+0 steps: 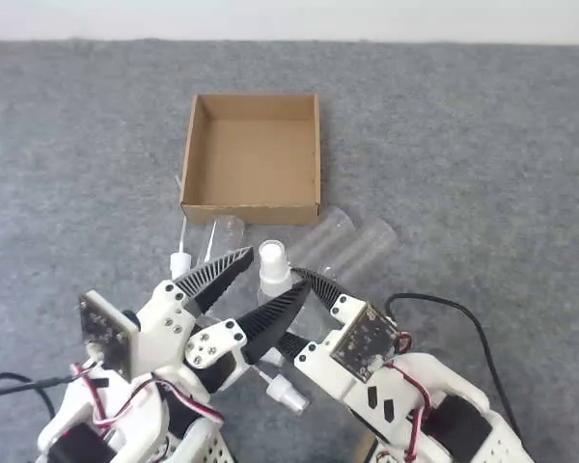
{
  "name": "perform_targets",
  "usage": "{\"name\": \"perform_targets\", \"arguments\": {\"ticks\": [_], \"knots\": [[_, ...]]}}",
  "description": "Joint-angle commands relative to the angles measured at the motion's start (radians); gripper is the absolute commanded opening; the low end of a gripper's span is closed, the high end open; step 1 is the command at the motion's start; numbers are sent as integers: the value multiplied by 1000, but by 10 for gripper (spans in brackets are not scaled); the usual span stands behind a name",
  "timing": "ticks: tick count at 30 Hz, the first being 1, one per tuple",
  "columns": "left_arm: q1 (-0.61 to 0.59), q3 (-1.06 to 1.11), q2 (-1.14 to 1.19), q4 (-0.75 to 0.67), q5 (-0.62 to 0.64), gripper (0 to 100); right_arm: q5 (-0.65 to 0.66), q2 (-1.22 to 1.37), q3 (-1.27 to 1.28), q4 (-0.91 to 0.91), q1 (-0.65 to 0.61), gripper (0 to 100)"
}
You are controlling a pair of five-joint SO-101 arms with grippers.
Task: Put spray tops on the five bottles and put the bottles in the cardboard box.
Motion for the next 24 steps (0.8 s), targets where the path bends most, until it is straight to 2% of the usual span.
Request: {"name": "perform_targets", "arguments": {"ticks": [1, 9, 14, 17, 20, 24], "knots": [[-6, -51, -14, -14, -3, 240, -6, -18, -18, -30, 10, 23], [-8, 99, -14, -167, -3, 233, 38, -18, -17, -24, 10, 23], [-8, 44, -14, -132, -12, 130, 40, -18, -17, -22, 15, 23], [-8, 10, -14, -87, -98, 80, 40, -18, -15, -13, 15, 23], [-2, 10, -14, -72, -149, 56, 37, -18, -15, -8, 15, 23], [0, 25, -14, -71, -157, 54, 34, -18, -15, -8, 15, 23]]}}
